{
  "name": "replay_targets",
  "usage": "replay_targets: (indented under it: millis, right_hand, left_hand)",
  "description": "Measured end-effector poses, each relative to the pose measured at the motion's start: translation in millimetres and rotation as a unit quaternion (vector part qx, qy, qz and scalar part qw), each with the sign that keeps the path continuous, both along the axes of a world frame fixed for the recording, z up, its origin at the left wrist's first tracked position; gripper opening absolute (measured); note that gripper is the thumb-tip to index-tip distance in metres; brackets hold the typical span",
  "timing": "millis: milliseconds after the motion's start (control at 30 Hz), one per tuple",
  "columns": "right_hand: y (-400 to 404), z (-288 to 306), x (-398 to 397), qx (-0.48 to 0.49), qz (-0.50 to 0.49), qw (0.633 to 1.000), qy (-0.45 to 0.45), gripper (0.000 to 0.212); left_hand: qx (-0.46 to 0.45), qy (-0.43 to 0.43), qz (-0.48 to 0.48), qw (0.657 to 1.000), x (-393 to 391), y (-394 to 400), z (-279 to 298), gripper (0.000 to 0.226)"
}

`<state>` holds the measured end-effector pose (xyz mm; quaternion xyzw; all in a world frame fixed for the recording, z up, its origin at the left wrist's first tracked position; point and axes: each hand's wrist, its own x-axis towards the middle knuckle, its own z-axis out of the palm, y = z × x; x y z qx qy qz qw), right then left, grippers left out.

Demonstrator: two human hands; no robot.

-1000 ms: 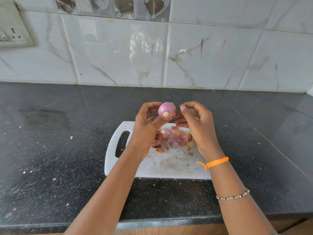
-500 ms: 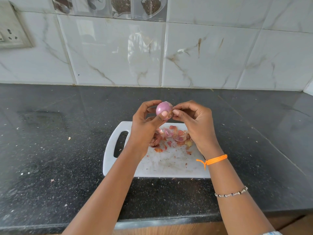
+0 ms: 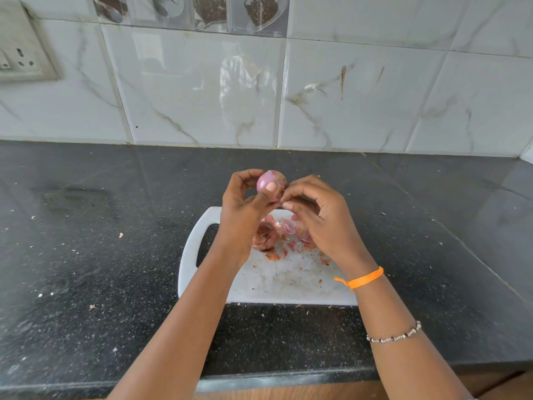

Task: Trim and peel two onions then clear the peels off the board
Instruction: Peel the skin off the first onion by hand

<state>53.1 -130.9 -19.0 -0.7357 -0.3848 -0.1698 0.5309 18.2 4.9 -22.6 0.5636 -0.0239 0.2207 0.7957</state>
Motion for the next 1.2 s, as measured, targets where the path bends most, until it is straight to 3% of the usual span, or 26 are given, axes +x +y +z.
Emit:
replay_targets:
  millis: [233,467,800,1033,1200]
  right_hand:
    - [-1.4,1.6,2.4,0.082,-0.061,0.993,0.062,0.022]
    - [-3.1,-1.3,4.3,0.099,-0.07,0.985,0.122,0.015]
    - [-1.4,2.2,2.4,0.092,-0.134,0.984,0.074,0.016]
    - [-4.9,3.3,2.5,0.141,-0.037,0.978,0.147,0.01]
    - [-2.2,1.2,1.8,0.128,-0.075,0.982,0.118,0.009]
  left_hand:
    - [0.031,-0.01,0.017,0.999,-1.4,0.6,0.9,0.033]
    - [0.067,-0.002,0.001,0.998,-3.0,-0.9,2.1,0.031]
    - [0.089,0.004,-0.025,0.996,-4.6,-3.9,1.8,0.033]
    - [0.082,-0.009,-0.025,0.996,-5.6,-3.7,3.0,0.034]
    - [0.084,-0.006,-0.019,0.996,-4.1,-1.7,1.8,0.027]
